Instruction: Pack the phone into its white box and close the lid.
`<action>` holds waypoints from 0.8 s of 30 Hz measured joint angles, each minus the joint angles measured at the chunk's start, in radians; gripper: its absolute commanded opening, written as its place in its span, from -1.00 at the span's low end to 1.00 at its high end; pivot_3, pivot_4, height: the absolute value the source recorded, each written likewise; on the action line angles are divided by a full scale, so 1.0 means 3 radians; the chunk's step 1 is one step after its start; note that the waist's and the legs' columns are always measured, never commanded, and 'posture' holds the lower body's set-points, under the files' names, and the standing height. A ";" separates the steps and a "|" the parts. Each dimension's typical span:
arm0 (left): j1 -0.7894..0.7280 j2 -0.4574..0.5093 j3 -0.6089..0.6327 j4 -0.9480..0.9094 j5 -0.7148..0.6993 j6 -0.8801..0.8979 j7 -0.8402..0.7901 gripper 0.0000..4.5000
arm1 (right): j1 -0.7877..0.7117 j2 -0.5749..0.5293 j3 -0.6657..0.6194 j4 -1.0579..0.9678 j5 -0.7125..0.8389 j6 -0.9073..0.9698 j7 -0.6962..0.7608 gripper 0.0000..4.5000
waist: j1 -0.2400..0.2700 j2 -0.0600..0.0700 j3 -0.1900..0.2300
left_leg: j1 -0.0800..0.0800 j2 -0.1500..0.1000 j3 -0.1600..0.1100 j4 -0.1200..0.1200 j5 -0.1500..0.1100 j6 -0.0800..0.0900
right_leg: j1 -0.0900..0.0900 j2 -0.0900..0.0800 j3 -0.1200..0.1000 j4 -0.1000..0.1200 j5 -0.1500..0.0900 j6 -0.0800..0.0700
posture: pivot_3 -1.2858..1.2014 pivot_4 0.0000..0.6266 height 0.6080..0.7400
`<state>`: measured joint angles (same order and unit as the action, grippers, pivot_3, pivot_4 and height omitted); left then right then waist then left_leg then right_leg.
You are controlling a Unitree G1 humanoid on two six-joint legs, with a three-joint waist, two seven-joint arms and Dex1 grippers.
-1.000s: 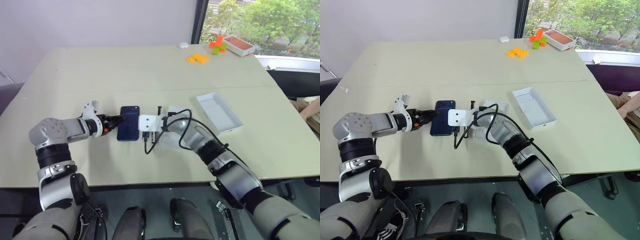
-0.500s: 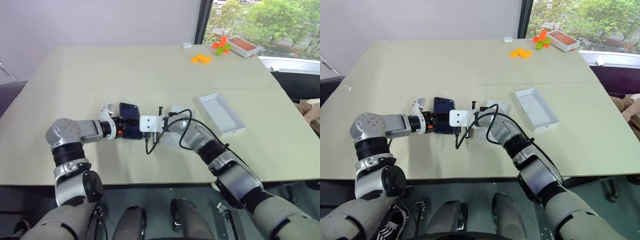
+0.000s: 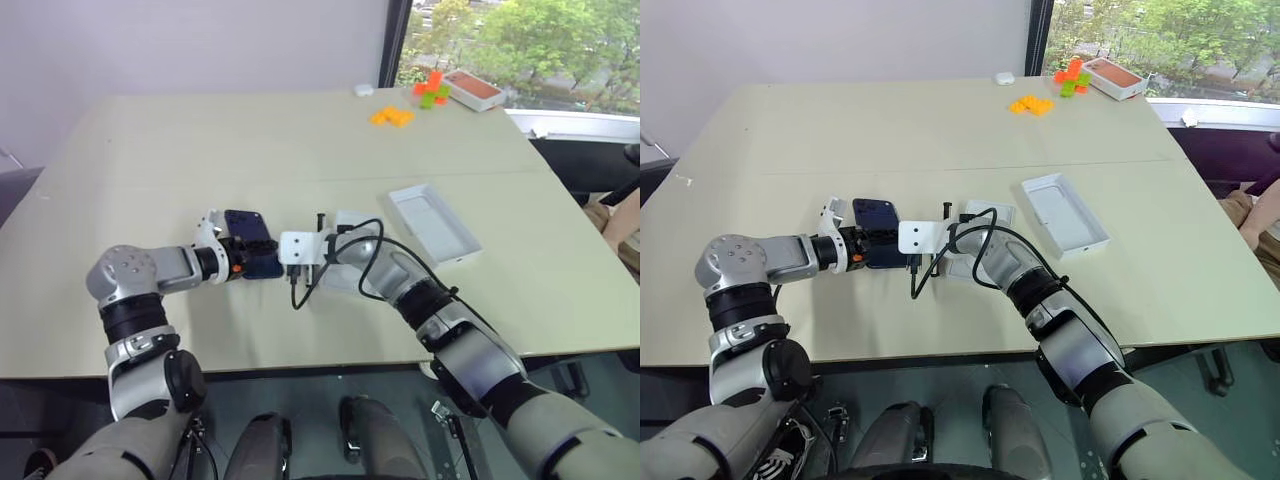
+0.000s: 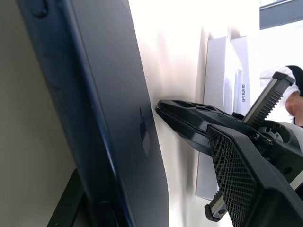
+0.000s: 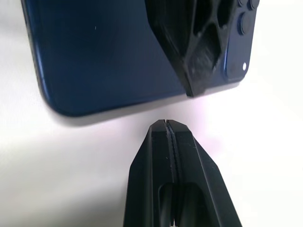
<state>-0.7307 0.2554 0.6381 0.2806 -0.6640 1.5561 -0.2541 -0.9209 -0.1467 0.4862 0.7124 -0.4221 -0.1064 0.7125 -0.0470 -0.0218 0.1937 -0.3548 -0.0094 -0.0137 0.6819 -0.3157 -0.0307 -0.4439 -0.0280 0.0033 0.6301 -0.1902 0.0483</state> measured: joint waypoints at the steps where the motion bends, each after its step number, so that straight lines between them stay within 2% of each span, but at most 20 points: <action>1: 0.0025 0.0000 0.0017 -0.0034 -0.0005 0.0000 0.0001 0.22 | 0.0000 -0.0001 0.0001 0.0000 0.0000 -0.0002 0.0001 -1.00 | -0.0004 0.0000 0.0000 | 0.0000 0.0001 0.0000 0.0000 0.0000 0.0000 | 0.0000 0.0001 0.0000 0.0000 0.0000 0.0000 | 0.03 -0.52 1.00; 10: 0.0107 0.0000 0.0208 -0.0241 -0.0012 0.0149 0.0054 0.22 | 0.0002 -0.0011 0.0003 0.0000 -0.0018 -0.0029 0.0006 -1.00 | -0.0004 0.0000 0.0000 | -0.0002 0.0004 -0.0003 -0.0001 0.0001 -0.0002 | -0.0001 0.0003 -0.0005 -0.0001 0.0001 -0.0002 | 0.03 -0.52 1.00; 19: 0.0301 0.0025 0.0232 -0.0474 -0.0227 0.0167 0.0162 0.22 | 0.0002 -0.0012 0.0003 0.0000 -0.0021 -0.0034 0.0009 -1.00 | 0.0001 0.0000 0.0000 | -0.0003 0.0004 -0.0009 -0.0003 0.0001 -0.0002 | -0.0001 0.0002 -0.0010 -0.0001 0.0001 -0.0002 | 0.03 -0.52 1.00; 22: 0.0302 -0.0014 0.0280 -0.0474 -0.0218 0.0167 0.0201 -0.15 | 0.0002 -0.0015 0.0003 0.0000 -0.0021 -0.0035 0.0011 -1.00 | 0.0002 -0.0001 0.0000 | -0.0003 0.0004 -0.0009 -0.0003 0.0001 -0.0002 | 0.0000 0.0002 -0.0011 -0.0002 0.0001 -0.0002 | 0.03 -0.52 1.00; 24: 0.0319 -0.0073 0.0294 -0.0461 -0.0204 0.0167 0.0222 -0.56 | 0.0002 -0.0030 0.0003 -0.0001 -0.0020 -0.0045 0.0015 -1.00 | 0.0007 -0.0001 0.0000 | -0.0004 0.0003 -0.0010 -0.0003 0.0001 -0.0003 | 0.0000 0.0002 -0.0012 -0.0002 0.0001 -0.0002 | 0.03 -0.52 1.00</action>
<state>-0.6351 0.2335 0.7261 0.1423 -0.7251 1.6061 -0.1874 -0.9203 -0.1557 0.4871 0.7120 -0.4281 -0.1199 0.7170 -0.0450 -0.0220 0.1938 -0.3560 -0.0084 -0.0167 0.6809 -0.3154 -0.0315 -0.4440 -0.0275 -0.0001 0.6295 -0.1899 0.0476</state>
